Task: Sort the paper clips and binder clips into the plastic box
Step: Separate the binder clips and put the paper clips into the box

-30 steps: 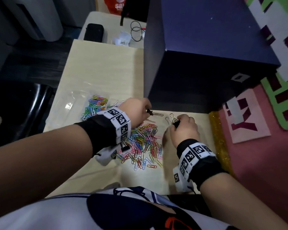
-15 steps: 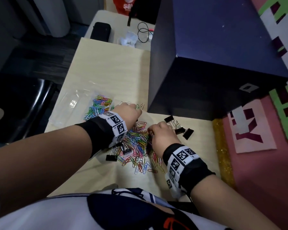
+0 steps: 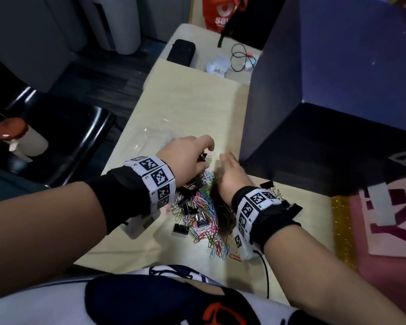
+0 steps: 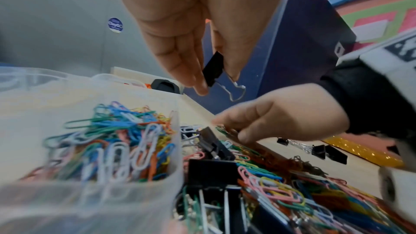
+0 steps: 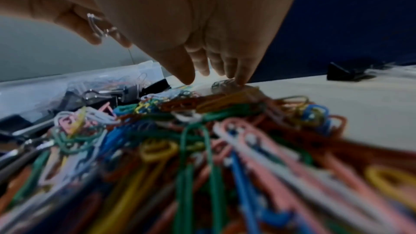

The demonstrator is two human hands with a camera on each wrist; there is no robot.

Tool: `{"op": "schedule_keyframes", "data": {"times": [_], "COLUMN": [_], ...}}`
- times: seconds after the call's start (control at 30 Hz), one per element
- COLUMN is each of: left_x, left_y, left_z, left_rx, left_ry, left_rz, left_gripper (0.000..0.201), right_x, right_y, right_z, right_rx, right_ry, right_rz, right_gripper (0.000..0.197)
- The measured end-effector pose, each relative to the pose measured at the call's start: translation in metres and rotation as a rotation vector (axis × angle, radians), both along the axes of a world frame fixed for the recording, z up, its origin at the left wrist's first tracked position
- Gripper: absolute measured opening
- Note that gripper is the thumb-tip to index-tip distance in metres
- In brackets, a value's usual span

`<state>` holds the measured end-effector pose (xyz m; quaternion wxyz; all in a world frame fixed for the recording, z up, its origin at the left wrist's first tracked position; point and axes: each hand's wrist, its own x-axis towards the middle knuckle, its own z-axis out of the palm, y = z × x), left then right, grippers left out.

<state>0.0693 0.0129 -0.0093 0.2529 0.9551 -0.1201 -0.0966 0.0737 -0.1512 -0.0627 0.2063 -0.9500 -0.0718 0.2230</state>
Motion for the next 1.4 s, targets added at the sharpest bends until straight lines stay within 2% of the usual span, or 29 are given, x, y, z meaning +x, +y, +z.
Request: {"op": "schedule_keyframes", "data": {"times": [0.1, 0.23, 0.4, 0.5, 0.63, 0.73, 0.83, 0.9, 1.0, 1.03, 1.1, 1.17, 1.2, 1.27, 1.4], "left_x": [-0.001, 0.002, 0.013, 0.016, 0.016, 0.01, 0.0, -0.01, -0.028, -0.033, -0.041, -0.044, -0.044, -0.043, -0.038], "left_y": [0.01, 0.012, -0.011, -0.032, -0.055, -0.058, -0.05, -0.045, -0.044, -0.044, -0.047, -0.051, -0.053, -0.055, -0.055], "left_z": [-0.002, -0.005, -0.008, -0.01, -0.016, -0.017, -0.017, -0.018, -0.021, -0.023, -0.029, -0.033, -0.034, -0.034, -0.033], "left_rx": [0.01, 0.05, 0.153, 0.145, 0.036, 0.111, 0.222, 0.321, 0.501, 0.542, 0.575, 0.57, 0.558, 0.536, 0.518], "left_ry": [-0.009, 0.002, 0.067, 0.087, 0.15, 0.144, 0.169, 0.2, 0.161, 0.141, 0.1, 0.089, 0.097, 0.117, 0.125], "left_rz": [0.011, 0.025, -0.046, -0.082, -0.094, -0.179, -0.297, -0.426, -0.601, -0.616, -0.607, -0.572, -0.546, -0.498, -0.507], "left_gripper": [0.028, 0.024, 0.035, 0.04, 0.046, 0.04, 0.031, 0.04, 0.075, 0.083, 0.087, 0.078, 0.071, 0.059, 0.043], "right_x": [-0.003, -0.028, -0.062, -0.074, -0.087, -0.089, -0.085, -0.081, -0.075, -0.074, -0.076, -0.082, -0.085, -0.088, -0.089], "right_y": [0.003, -0.007, -0.023, -0.028, -0.044, -0.053, -0.053, -0.049, -0.044, -0.043, -0.04, -0.033, -0.029, -0.023, -0.02], "right_z": [-0.01, -0.003, 0.003, 0.006, 0.008, 0.007, 0.009, 0.013, 0.019, 0.021, 0.023, 0.024, 0.022, 0.017, 0.014], "right_rx": [-0.052, -0.048, -0.08, -0.043, -0.042, -0.059, -0.105, -0.115, -0.176, -0.216, -0.275, -0.306, -0.3, -0.242, -0.122], "right_ry": [-0.019, -0.037, 0.053, -0.038, -0.178, -0.125, 0.007, 0.059, 0.063, 0.078, 0.184, 0.26, 0.252, 0.19, 0.112], "right_rz": [0.089, 0.197, 0.217, 0.123, -0.116, -0.264, -0.252, -0.217, -0.226, -0.245, -0.257, -0.201, -0.17, -0.144, -0.192], "right_gripper": [0.06, 0.065, 0.063, 0.055, 0.044, 0.051, 0.063, 0.059, 0.042, 0.048, 0.079, 0.103, 0.106, 0.098, 0.053]}}
